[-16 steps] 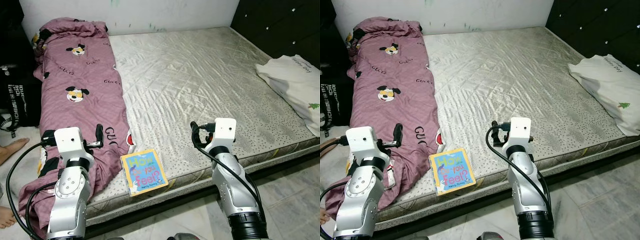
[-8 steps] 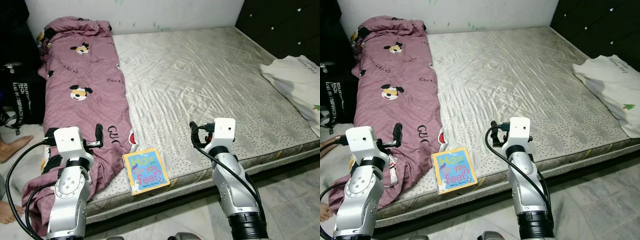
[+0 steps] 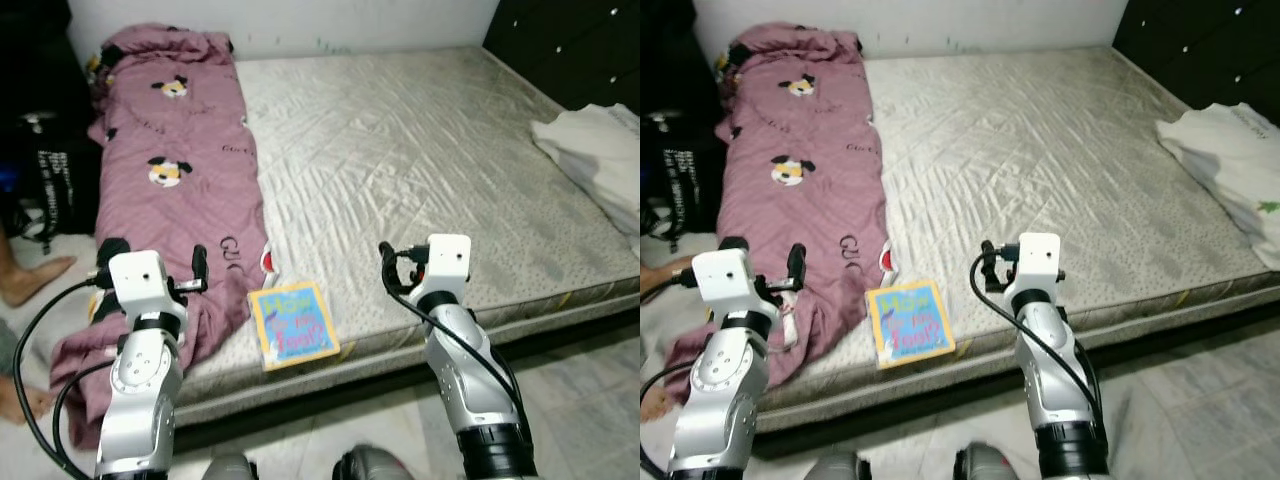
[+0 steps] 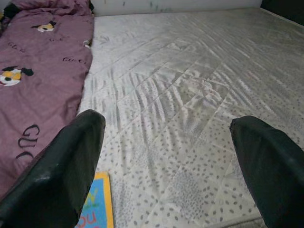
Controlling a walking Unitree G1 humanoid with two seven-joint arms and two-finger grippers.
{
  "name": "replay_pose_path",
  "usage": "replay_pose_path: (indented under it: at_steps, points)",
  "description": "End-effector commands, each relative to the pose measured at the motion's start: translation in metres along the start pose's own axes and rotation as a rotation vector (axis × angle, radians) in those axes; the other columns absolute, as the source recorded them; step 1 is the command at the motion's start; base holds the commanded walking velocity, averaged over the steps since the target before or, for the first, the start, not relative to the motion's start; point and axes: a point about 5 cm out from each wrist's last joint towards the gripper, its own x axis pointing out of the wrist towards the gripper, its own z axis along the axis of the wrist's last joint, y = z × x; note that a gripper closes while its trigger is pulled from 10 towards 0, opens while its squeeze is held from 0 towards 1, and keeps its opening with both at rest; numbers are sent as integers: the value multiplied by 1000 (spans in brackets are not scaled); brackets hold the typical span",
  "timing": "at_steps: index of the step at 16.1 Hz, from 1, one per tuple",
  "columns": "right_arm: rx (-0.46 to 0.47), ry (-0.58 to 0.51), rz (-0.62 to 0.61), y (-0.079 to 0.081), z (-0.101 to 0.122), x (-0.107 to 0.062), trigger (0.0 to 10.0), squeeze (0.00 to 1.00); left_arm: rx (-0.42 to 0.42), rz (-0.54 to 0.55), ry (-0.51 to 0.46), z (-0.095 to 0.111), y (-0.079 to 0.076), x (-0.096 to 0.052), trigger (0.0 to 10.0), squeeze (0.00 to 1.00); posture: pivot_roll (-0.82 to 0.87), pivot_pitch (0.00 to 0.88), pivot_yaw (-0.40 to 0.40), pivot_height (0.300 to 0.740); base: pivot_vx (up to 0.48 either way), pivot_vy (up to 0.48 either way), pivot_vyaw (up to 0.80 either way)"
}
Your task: Clean up the room
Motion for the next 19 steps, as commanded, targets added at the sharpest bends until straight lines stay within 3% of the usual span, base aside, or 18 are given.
replay_pose_path:
  at_steps: [1, 14, 17, 19]
  points:
    - [-8, -15, 0, -2, 4, 0, 10000, 0, 1, 0, 7, 0, -1, -1, 10000, 0, 70, 51, -28, 637, 0, 0, 0]
    - [-26, -24, 22, 1, 5, 2, 10000, 0, -10, -4, -3, 2, 0, -2, 10000, 0, 74, 51, -34, 637, 0, 0, 0]
    - [-26, -37, 52, 4, 7, 1, 10000, 0, -11, -15, -6, 2, -1, -1, 10000, 0, 72, 52, -32, 637, 277, 0, 0]
    - [-29, -43, 63, 5, 7, 1, 10000, 0, -11, -19, -5, 2, -1, -1, 10000, 0, 72, 51, -31, 637, 302, 0, 794]
